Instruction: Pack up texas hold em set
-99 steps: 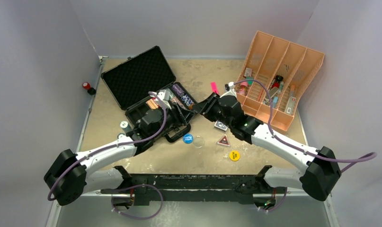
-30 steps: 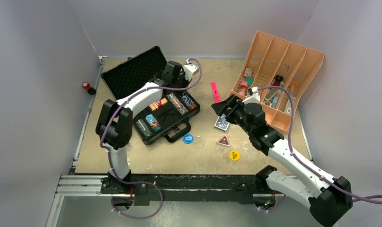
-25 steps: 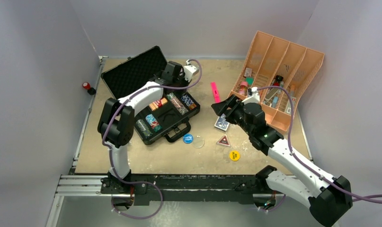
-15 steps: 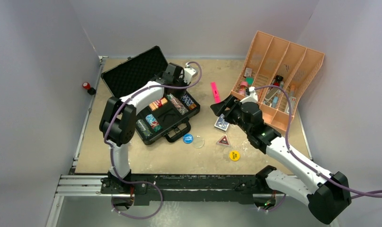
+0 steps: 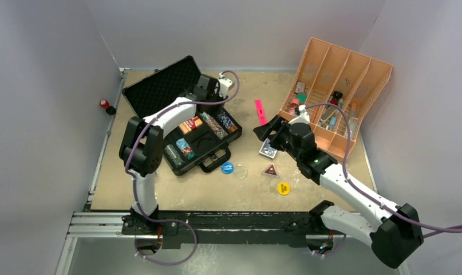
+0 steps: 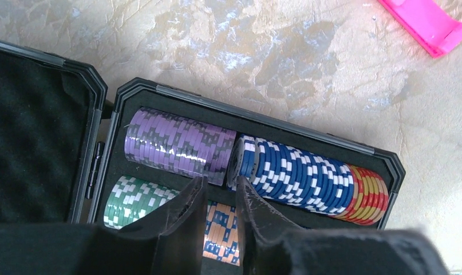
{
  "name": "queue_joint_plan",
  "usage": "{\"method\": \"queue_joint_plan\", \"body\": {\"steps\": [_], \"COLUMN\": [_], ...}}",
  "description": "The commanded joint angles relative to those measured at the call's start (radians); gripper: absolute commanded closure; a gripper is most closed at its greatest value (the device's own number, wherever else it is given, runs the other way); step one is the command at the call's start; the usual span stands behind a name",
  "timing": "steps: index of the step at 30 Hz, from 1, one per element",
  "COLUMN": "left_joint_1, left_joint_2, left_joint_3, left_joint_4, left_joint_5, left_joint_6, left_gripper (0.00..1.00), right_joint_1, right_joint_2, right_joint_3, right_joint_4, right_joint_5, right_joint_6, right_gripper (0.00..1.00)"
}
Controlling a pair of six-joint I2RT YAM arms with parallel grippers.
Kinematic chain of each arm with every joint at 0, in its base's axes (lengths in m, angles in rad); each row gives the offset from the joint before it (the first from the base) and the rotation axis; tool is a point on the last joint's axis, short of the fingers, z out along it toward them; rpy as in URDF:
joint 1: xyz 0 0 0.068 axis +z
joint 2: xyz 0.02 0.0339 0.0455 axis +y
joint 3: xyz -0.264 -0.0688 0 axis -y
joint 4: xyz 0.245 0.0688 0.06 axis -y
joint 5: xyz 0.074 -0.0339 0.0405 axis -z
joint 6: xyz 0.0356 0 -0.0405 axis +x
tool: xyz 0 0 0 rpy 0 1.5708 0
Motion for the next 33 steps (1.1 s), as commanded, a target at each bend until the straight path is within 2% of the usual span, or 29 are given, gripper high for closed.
{"method": "queue_joint_plan", "body": {"steps": [1,12,20,24,33], "left_joint_1": [0.016,0.019,0.018,0.018,0.018], "left_joint_2": [-0.06,-0.005,0.046,0.039,-0.023], "left_joint_3": [-0.001,0.01,0.035,0.043,0.091], "left_joint_4": [0.069,0.079,0.0,-0.003,0.008], "left_joint_5": [0.047,0.09,-0.013,-0.02,0.007], "left_joint_6": [-0.047,-0.089,-0.086,-0.096,-0.192], "left_gripper": [0.79,0.87,0.92,0.91,0.79], "right_joint_1": [-0.001,0.0,0.0,0.0,-0.001], "right_joint_2": [0.01,0.009,0.015,0.018,0.017], "right_joint_3": [0.024,0.017,0.014,0.016,0.015], "right_joint_4": [0.046,0.046,0.048,0.05,0.051], "right_joint_5": [-0.007,-0.004,-0.005,-0.008,-0.012], "right_joint_6": [-0.022,-0.024,-0.025,-0.026,-0.024], "right_gripper": [0.22,0.22,0.22,0.22,0.22]}}
